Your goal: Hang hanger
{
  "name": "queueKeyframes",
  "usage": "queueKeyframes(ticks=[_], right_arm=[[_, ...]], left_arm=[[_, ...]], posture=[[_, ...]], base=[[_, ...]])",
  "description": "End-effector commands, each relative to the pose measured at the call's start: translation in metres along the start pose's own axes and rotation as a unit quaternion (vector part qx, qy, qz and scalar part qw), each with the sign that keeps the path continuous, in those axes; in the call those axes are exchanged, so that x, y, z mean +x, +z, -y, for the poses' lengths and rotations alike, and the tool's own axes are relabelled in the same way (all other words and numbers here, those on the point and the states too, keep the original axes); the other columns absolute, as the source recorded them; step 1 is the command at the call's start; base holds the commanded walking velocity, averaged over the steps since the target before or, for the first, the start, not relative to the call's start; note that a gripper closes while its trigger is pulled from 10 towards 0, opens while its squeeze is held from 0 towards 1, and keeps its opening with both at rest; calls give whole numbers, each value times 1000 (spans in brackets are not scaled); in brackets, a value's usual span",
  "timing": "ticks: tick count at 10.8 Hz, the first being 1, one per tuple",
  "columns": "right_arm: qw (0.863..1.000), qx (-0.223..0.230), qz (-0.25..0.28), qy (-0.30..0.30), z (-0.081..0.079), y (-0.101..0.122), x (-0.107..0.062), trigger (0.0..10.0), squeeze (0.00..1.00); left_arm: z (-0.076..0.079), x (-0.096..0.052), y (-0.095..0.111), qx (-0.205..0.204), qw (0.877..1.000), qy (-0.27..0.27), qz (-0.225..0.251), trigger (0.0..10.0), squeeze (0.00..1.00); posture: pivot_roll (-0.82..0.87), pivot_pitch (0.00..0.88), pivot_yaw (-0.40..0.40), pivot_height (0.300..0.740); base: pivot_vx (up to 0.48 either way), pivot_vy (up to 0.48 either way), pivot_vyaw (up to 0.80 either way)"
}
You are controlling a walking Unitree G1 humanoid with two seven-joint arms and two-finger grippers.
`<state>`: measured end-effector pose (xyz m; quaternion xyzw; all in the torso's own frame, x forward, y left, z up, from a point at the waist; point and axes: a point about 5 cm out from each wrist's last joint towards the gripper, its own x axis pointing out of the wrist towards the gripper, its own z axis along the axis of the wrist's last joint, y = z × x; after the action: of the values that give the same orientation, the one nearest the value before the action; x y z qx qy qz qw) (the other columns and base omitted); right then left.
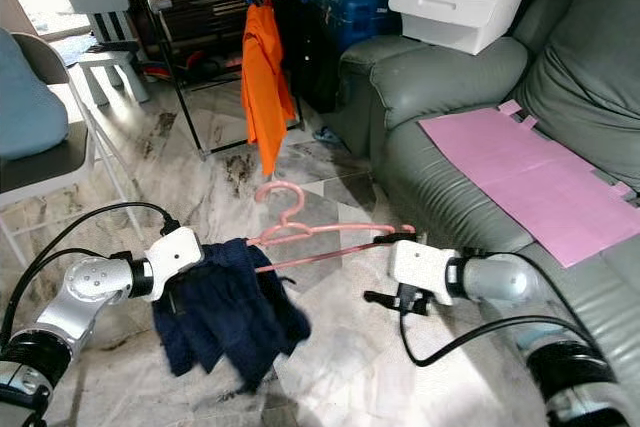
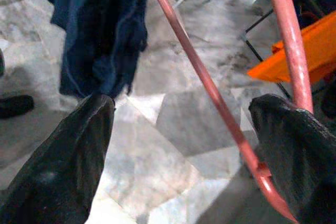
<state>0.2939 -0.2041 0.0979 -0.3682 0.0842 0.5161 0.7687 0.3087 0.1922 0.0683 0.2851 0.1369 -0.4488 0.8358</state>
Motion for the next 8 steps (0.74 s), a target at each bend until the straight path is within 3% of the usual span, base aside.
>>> queueKeyframes(ticks=[1,2,3,4,5,6,7,8], right_arm=[[1000,-6,-5,-17,0,1,5,10000,1000],[998,17,-18,-52,-9,-5,16,10000,1000],[995,62,-8,-74,-18,-6,26,10000,1000],[992,84,-6,-95,-22,-6,34,10000,906],[984,119,9,-130,-25,-2,46,10000,600],[979,131,9,-158,-21,-1,51,10000,522],[966,156,22,-203,-9,3,53,10000,192],[952,182,31,-244,5,6,53,10000,27]], left_arm=[[-16,-2,11,24,999,38,10,0,0],[-31,-5,22,-1,994,97,48,0,0],[-38,-5,36,-62,986,113,111,0,0],[-43,-4,49,-100,976,115,153,0,0],[-44,-2,64,-98,973,99,182,0,0],[-41,-1,73,-94,972,79,200,0,0],[-33,0,83,-82,973,44,213,0,0],[-26,1,92,-76,972,17,223,0,0]], posture=[[-177,0,69,740],[-178,0,70,740],[-178,0,69,740],[-175,0,66,740],[-171,0,65,740],[-170,0,65,740],[-168,0,65,740],[-168,0,63,740]], base=[[0,0,0],[0,0,0],[0,0,0],[0,0,0],[0,0,0],[0,0,0],[0,0,0],[0,0,0]])
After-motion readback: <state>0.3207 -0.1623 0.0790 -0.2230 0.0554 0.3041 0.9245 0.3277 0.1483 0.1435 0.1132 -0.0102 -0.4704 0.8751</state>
